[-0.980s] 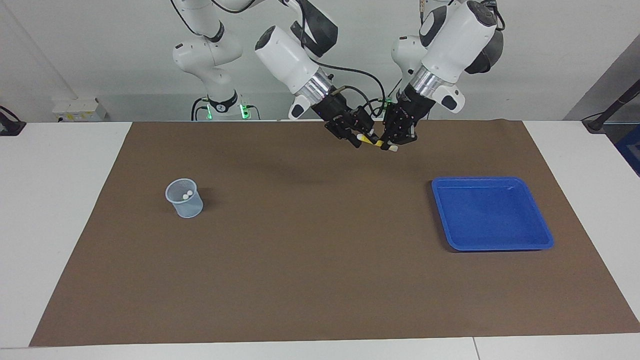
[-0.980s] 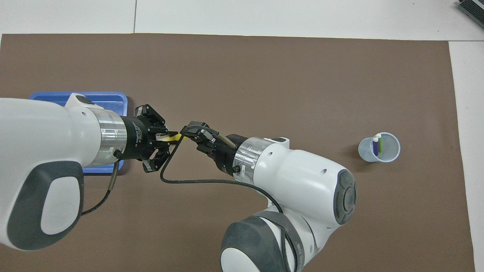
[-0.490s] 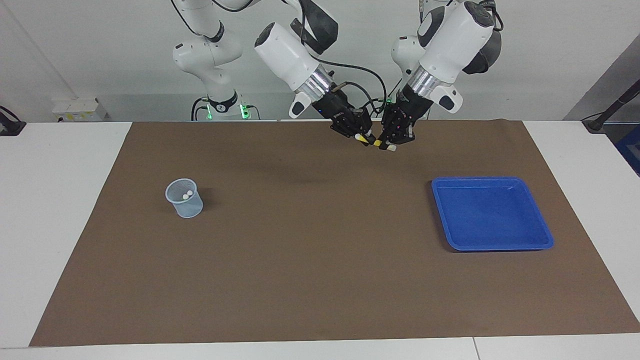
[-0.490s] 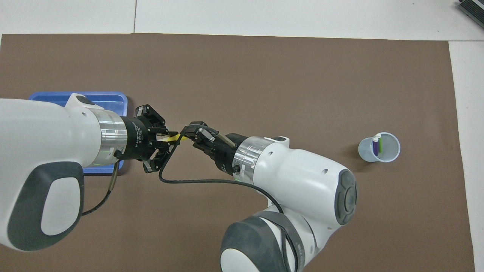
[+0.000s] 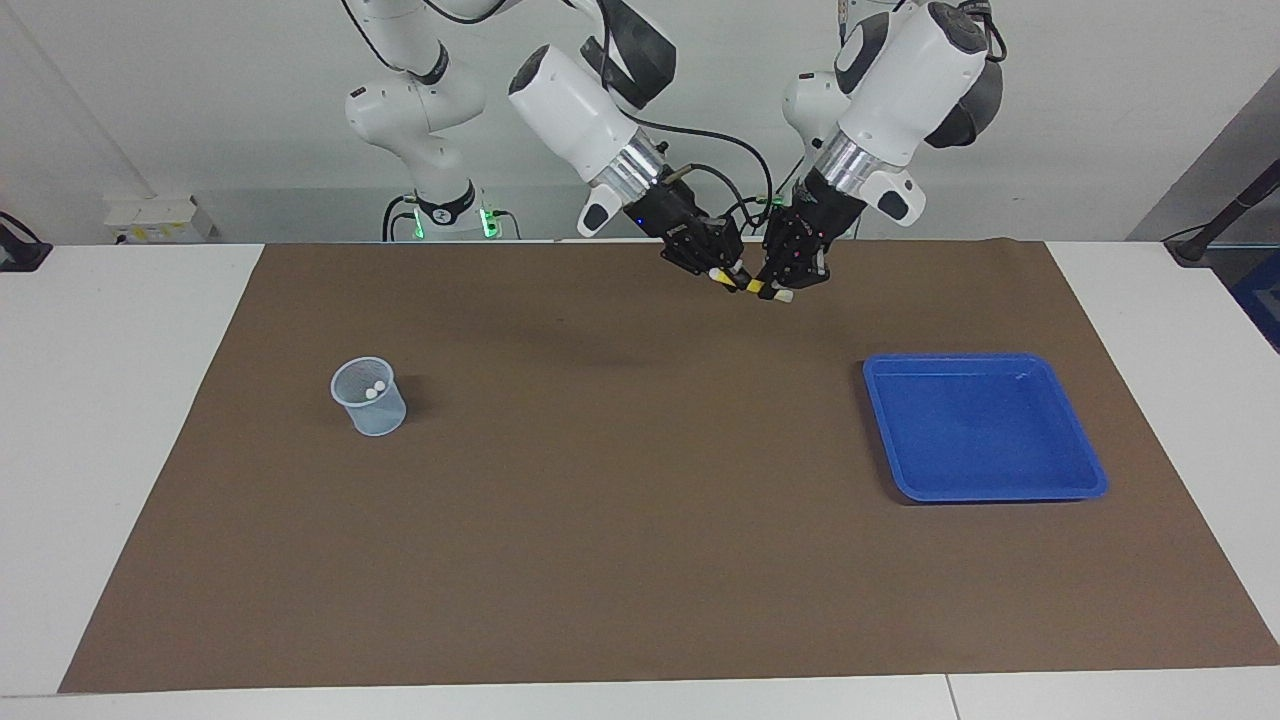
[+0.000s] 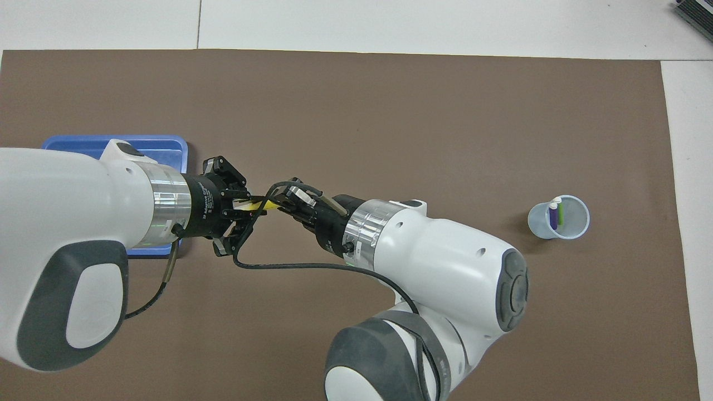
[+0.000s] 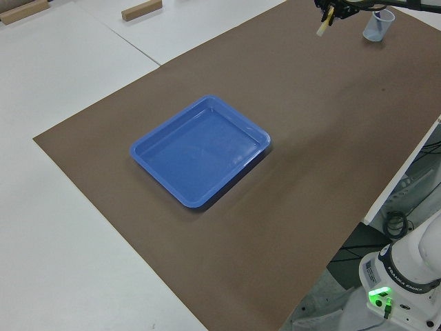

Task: Transfer and insert pens with both arms
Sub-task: 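Grasp the yellow pen with the right gripper and open the left gripper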

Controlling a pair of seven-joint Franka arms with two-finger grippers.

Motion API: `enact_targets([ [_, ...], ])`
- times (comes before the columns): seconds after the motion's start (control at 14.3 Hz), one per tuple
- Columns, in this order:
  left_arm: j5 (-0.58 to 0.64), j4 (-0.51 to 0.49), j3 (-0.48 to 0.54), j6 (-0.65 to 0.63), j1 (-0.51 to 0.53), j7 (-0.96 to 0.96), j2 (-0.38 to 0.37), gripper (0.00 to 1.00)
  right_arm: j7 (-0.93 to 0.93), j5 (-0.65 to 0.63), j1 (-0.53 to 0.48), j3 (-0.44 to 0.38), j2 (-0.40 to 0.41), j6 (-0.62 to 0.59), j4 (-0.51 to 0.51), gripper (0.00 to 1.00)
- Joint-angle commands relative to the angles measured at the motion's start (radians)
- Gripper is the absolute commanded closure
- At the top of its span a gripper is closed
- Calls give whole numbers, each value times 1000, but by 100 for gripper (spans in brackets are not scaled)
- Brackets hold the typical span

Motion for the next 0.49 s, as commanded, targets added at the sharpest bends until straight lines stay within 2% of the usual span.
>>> enact_targets([
  [0.0, -3, -33, 7, 23, -15, 2, -33, 21, -6, 35, -15, 5, 6, 8, -1, 100],
  [0.07, -3, -33, 7, 31, -15, 2, -33, 0, -6, 35, -15, 6, 5, 8, -1, 100],
  [0.28, -2, -37, 7, 37, -15, 2, -37, 0, -27, 33, -19, 5, 3, -7, -3, 100],
  [0.42, 3, -40, 7, 37, -15, 7, -41, 0, -111, 30, -53, 3, -4, -75, -9, 100],
])
